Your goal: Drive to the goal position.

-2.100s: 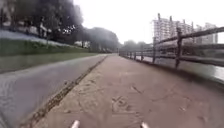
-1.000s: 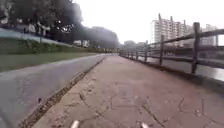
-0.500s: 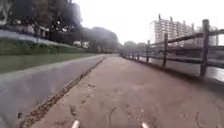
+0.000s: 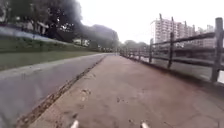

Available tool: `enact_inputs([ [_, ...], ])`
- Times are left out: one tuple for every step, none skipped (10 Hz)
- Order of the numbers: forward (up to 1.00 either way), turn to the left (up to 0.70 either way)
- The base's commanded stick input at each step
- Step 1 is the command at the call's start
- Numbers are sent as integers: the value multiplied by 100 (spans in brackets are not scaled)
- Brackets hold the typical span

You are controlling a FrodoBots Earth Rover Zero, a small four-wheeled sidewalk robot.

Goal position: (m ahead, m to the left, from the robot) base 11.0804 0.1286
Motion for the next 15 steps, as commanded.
enact_inputs([
  [70, 0],
  [70, 0],
  [70, 0],
  [70, 0],
  [70, 0],
  [70, 0],
  [70, 0],
  [70, 0],
  [70, 0],
  [70, 0],
  [70, 0],
  [70, 0],
  [70, 0],
  [70, 0],
  [70, 0],
])
